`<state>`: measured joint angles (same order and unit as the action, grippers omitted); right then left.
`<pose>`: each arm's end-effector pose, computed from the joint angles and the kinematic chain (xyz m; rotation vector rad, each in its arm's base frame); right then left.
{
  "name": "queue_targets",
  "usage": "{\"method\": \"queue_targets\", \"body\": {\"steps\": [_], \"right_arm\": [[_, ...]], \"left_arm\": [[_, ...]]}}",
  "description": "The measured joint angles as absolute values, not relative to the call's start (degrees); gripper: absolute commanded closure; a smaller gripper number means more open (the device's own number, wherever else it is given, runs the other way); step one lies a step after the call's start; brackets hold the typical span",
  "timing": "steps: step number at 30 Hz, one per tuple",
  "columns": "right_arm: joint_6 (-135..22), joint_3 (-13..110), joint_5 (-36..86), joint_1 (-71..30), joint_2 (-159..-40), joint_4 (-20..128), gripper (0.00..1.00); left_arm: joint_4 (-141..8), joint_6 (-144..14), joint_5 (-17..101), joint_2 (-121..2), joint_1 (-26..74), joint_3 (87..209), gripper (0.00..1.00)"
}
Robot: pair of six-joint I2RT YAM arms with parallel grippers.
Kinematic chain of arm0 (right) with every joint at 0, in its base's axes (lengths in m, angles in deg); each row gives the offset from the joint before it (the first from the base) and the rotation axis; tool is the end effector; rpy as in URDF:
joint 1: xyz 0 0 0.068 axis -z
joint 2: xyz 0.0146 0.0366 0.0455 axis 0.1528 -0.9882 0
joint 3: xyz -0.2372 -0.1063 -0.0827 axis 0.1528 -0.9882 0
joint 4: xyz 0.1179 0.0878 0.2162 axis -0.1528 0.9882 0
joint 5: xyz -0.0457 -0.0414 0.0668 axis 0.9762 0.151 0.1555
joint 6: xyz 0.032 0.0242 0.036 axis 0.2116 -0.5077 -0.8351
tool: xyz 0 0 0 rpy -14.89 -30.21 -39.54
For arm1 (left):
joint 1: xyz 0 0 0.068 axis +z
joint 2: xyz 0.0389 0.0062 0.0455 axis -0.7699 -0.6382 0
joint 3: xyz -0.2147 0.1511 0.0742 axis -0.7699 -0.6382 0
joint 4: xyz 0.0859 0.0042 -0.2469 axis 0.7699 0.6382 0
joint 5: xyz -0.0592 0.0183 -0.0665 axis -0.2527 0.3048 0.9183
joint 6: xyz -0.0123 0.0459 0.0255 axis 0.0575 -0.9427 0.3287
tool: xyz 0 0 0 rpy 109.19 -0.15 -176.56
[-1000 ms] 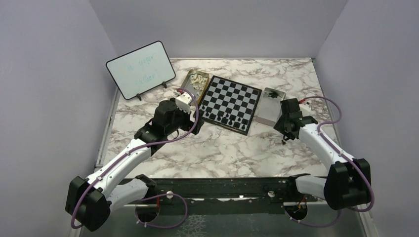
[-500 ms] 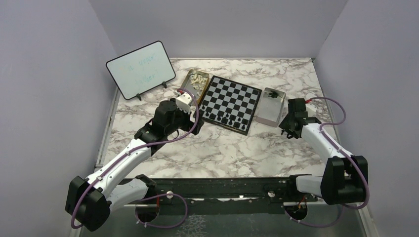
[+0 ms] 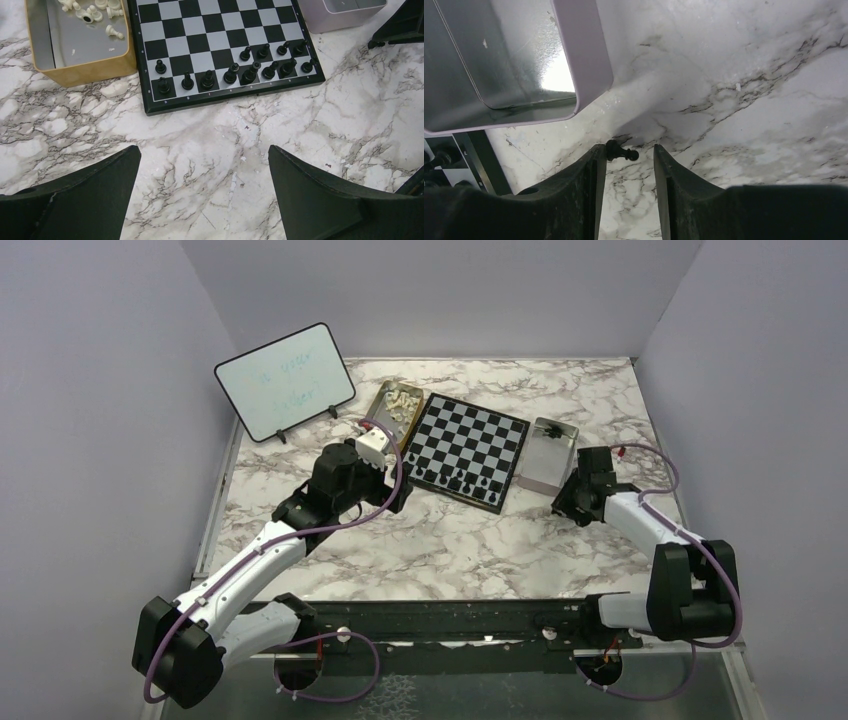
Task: Set up the chess pieces on the board
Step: Pick up the chess piece at the center of the board.
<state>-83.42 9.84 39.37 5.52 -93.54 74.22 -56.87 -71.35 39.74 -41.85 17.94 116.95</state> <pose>0.2383 0.0092 0.1697 0.7212 2.4870 0.0757 0.1939 -0.1275 0.2785 0.5478 1.9629 -0.5171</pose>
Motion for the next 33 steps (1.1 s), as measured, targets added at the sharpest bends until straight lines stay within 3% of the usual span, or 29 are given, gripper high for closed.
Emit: {"method": "queue_targets", "body": {"steps": [11, 25, 33], "right_arm": [[-90.9, 6.7, 39.2, 5.5, -91.3, 74.8, 0.56], [-89.1, 6.9, 39.2, 5.5, -92.1, 74.8, 0.71], [-85.6, 8.3, 39.2, 5.5, -94.0, 74.8, 0.72]], "left_arm": [[-56.9, -71.4, 39.8, -41.9, 17.9, 116.9, 0.01], [-56.7, -71.2, 39.8, -41.9, 17.9, 116.9, 0.01], [-56.1, -70.9, 39.8, -41.9, 17.9, 116.9, 0.01]]}}
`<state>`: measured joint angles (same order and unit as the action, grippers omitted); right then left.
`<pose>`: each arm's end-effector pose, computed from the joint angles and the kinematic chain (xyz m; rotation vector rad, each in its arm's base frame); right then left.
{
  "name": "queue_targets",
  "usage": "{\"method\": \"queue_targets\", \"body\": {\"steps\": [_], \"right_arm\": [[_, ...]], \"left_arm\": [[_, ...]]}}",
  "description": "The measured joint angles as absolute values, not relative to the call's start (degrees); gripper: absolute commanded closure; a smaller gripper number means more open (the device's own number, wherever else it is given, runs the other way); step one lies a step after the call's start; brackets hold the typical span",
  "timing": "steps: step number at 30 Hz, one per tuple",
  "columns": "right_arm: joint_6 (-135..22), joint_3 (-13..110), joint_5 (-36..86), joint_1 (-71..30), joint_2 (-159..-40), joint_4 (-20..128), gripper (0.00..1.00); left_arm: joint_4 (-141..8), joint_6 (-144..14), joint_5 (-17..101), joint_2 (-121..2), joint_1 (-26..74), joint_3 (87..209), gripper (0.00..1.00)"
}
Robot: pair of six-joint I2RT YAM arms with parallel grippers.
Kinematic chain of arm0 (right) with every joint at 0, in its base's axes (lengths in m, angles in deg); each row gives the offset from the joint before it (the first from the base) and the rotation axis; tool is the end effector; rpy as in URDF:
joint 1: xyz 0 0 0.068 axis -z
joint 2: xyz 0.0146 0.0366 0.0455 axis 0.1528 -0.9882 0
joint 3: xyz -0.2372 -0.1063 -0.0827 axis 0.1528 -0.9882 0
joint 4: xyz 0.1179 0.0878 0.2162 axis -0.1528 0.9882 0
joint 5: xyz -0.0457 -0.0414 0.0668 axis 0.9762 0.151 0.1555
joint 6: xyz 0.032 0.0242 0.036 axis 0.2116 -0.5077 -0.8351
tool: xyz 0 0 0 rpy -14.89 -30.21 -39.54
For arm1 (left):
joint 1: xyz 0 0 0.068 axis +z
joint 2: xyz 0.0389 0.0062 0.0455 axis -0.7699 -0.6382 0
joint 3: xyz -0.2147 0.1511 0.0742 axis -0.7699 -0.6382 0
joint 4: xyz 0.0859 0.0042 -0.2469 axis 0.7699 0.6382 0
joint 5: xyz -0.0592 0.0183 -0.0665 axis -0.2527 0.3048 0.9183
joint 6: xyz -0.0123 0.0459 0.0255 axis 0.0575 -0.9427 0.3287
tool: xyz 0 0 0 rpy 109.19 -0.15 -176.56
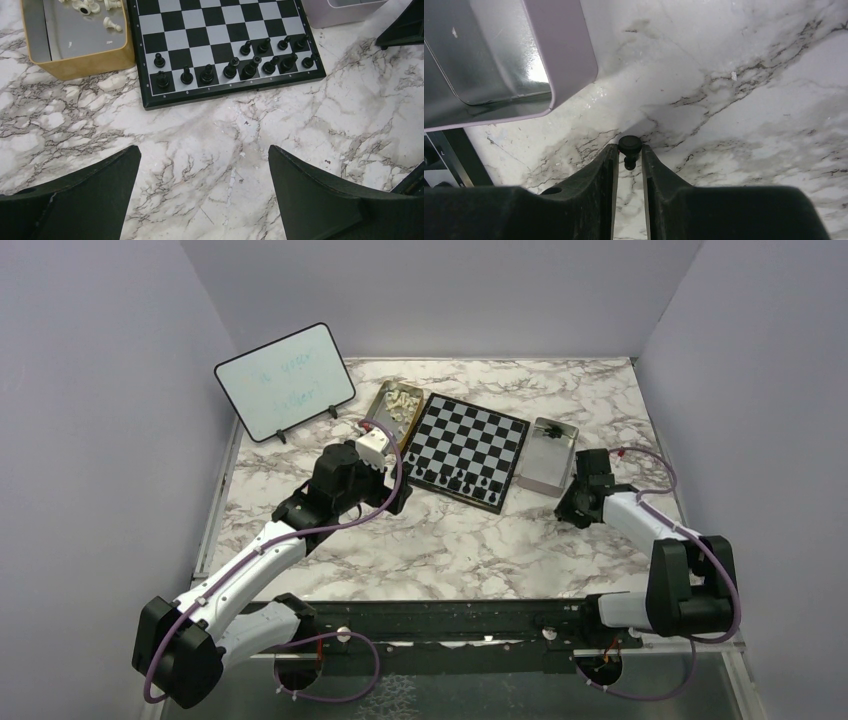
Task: Set up the chess pieces on the board
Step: Pick up the chess piece at the center of the board.
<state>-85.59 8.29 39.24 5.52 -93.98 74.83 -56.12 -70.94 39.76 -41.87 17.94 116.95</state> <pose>0.2322 0.0089 0.1598 0.7769 2.5168 0.0725 0.1935 -0.1272 0.2771 0.5438 1.9788 -0.5191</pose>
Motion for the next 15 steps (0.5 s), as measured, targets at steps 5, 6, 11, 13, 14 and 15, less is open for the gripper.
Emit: {"method": "queue_targets", "body": {"steps": [5, 6, 11, 13, 14, 15], "right_arm": [[-82.5, 10.8, 39.2, 5.5, -96.7, 75.4, 0.66], [-81.8, 11.3, 39.2, 5.5, -97.3, 75.6, 0.66], [-79.0, 12.4, 39.3, 5.5, -98.4, 76.0, 0.69], [-78.2, 12.4, 39.2, 5.5, -98.5, 76.0, 0.71], [-77.9, 12.5, 39.3, 5.5, -98.6, 76.1, 0.72], [-77.5, 12.5, 39.3, 5.5, -98.6, 76.1, 0.72]], "left_arm": [[-55.2, -70.7, 39.8, -42.0, 17.9, 117.0, 0.01], [-55.1, -70.7, 39.7, -42.0, 17.9, 117.0, 0.01], [-55.1, -70.7, 39.8, -42.2, 17.9, 117.0, 0.01], [-55.1, -70.7, 39.8, -42.4, 17.9, 117.0, 0.01], [-55.1, -70.7, 39.8, -42.5, 17.9, 117.0, 0.01], [-55.1, -70.7, 39.8, -42.6, 17.9, 117.0, 0.01]]}}
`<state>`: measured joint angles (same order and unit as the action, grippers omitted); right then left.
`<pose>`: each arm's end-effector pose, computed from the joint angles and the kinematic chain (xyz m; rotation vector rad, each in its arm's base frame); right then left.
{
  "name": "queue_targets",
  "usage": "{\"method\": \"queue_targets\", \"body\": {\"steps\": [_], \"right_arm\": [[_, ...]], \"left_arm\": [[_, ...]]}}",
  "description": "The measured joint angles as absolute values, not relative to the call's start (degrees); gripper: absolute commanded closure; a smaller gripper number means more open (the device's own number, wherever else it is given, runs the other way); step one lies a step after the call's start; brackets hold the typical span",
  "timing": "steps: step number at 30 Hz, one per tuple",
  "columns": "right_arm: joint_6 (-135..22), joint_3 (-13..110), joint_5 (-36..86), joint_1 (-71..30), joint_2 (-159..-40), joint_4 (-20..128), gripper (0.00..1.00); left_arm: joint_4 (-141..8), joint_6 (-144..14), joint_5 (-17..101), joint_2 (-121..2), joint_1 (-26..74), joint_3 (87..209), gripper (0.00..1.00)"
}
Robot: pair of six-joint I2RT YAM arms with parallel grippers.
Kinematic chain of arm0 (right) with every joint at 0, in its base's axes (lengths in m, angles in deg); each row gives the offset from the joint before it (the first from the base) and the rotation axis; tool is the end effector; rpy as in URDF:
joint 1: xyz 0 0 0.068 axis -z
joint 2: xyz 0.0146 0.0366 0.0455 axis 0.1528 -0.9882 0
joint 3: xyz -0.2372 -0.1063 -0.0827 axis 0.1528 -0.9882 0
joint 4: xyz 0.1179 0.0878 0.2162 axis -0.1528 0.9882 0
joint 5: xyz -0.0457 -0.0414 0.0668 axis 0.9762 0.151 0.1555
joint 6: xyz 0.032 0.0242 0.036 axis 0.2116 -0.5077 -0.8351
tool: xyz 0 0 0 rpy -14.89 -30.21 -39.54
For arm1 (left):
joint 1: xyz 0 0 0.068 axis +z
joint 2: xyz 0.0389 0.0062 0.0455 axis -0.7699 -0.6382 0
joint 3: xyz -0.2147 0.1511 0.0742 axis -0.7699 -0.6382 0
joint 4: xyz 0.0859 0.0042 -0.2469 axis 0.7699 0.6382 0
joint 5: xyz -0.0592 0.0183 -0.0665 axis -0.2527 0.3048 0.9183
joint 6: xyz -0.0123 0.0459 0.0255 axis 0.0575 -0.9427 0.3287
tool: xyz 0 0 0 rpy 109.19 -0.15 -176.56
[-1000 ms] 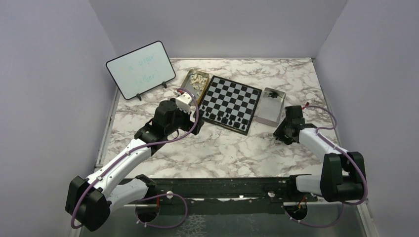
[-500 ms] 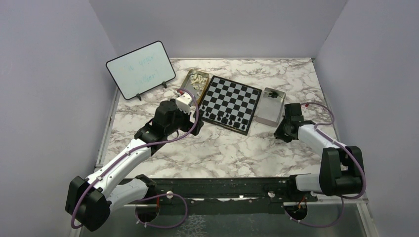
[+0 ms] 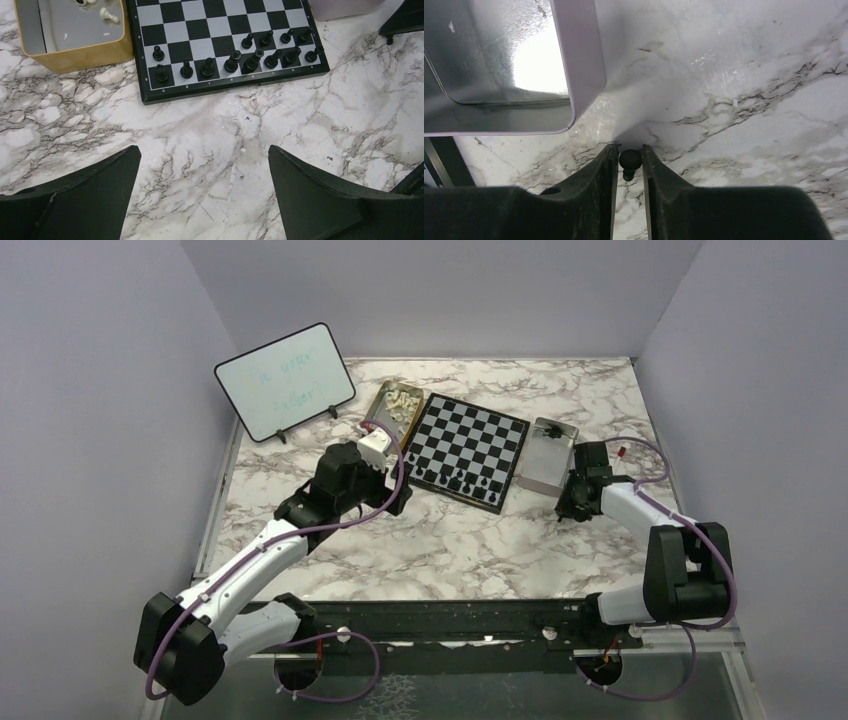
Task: Set up the chess pieces on the board
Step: Pick up the chess piece at the center of the board.
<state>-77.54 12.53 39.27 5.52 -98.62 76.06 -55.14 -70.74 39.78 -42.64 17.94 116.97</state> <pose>0.2495 0.0099 0.1613 0.6019 2.5905 0.0133 0.1946 -0.1279 0.2727 0.5465 2.0100 -0.5152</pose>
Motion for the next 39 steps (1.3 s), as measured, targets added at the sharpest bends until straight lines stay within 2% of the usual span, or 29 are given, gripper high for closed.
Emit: {"method": "queue_targets", "body": {"steps": [5, 18, 23, 31, 35, 39], "right_arm": [[-76.2, 12.5, 39.2, 5.5, -98.6, 76.0, 0.78], [-78.8, 12.5, 34.5, 5.5, -98.2, 76.7, 0.82], [-82.3, 12.5, 30.2, 5.5, -96.3, 77.0, 0.83], [-93.5, 12.5, 20.5, 5.5, -90.8, 75.2, 0.83], [-101.0, 12.5, 17.3, 5.5, -87.7, 72.9, 0.83], [-108.5, 12.5, 15.6, 5.5, -84.7, 69.9, 0.83]], "left_arm": [[-55.1, -70.7, 39.8, -43.1, 17.9, 117.0, 0.01], [-55.2, -69.2, 40.0, -44.0, 17.9, 117.0, 0.03], [-55.1, -66.0, 41.1, -46.3, 17.9, 118.4, 0.1], [-61.0, -54.3, 44.8, -50.3, 17.9, 120.2, 0.31], [-66.9, -47.6, 46.2, -54.9, 17.5, 121.3, 0.38], [-72.2, -43.5, 46.2, -59.5, 15.6, 124.0, 0.41]]}}
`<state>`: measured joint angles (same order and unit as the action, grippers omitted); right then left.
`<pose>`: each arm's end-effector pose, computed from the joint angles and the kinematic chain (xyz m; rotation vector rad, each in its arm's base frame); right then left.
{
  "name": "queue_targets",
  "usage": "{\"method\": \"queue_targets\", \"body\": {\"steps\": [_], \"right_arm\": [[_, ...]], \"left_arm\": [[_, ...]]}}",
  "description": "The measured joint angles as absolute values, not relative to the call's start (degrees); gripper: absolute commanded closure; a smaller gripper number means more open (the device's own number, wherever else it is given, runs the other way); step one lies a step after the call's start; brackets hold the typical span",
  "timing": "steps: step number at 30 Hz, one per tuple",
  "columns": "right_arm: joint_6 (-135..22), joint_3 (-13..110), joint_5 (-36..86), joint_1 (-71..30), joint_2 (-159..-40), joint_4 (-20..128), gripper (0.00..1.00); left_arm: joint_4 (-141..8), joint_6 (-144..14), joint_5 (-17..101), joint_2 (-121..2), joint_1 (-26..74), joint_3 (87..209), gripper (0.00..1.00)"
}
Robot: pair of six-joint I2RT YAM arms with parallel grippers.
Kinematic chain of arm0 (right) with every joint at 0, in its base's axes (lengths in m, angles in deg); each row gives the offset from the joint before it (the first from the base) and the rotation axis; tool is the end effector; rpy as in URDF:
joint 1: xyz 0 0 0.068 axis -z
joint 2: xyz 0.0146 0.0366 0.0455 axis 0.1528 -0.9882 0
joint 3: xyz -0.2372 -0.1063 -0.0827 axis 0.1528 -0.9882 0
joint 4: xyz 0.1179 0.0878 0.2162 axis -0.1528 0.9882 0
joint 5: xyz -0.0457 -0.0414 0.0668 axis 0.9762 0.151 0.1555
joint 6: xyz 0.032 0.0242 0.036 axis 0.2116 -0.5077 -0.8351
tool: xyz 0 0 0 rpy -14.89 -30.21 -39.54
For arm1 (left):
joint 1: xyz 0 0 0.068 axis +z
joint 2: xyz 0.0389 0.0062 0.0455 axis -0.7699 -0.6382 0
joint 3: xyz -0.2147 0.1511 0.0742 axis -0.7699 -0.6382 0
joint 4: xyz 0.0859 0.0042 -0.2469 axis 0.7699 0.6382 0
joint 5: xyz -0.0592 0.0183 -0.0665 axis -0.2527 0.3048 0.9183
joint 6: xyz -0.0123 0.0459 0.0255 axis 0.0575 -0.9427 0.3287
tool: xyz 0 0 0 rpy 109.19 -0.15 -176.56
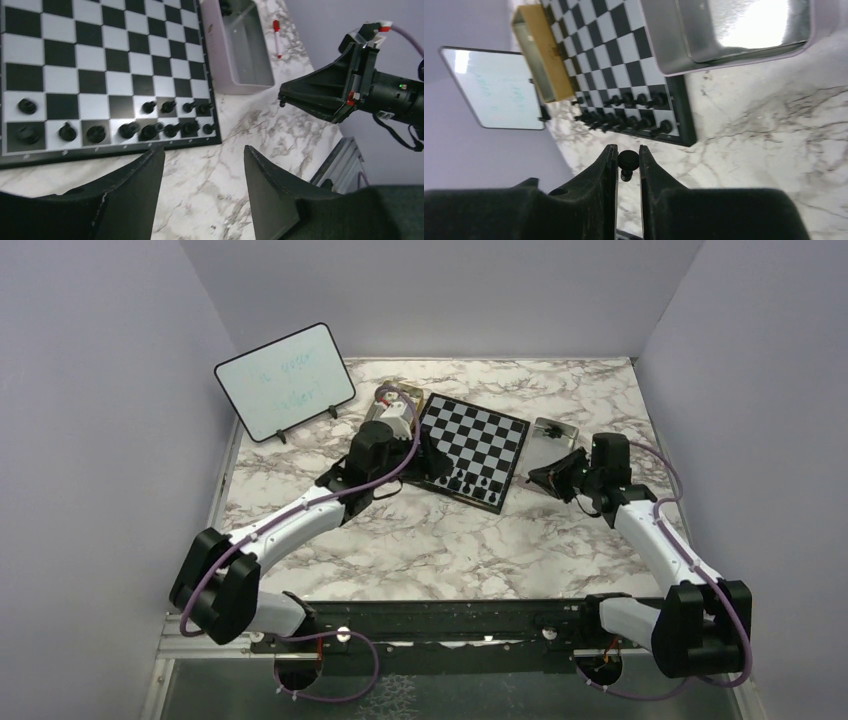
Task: Set up the chess pieces on the board
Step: Pick up the chess piece at the center of the board, then place the chess piece on the chessboard.
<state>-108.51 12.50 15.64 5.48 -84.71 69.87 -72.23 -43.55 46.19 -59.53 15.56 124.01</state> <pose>0.2380 0.0240 0.2239 1.0010 2.2394 0.8540 0.2443 -0.1790 0.2726 0.1895 2.0330 -0.9758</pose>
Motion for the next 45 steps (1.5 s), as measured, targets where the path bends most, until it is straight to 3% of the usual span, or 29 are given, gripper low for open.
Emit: {"method": "queue_targets", "body": {"steps": [9, 21, 45], "right_arm": [[-123.8, 12.5, 14.7, 5.5, -82.5, 62.8, 0.82], [-135.3, 12.5, 13.9, 5.5, -82.6, 55.4, 0.82], [-138.9, 12.5, 13.3, 5.5, -82.6, 52.4, 0.83]], "left_arm": [[-83.9, -40.9, 40.9, -72.0, 5.3, 133.4, 0.55], [-92.9, -40.1, 39.3, -82.0, 0.7, 139.5, 0.67], [-95.2, -40.1, 39.0, -88.9, 0.0, 147.2, 0.69]]}}
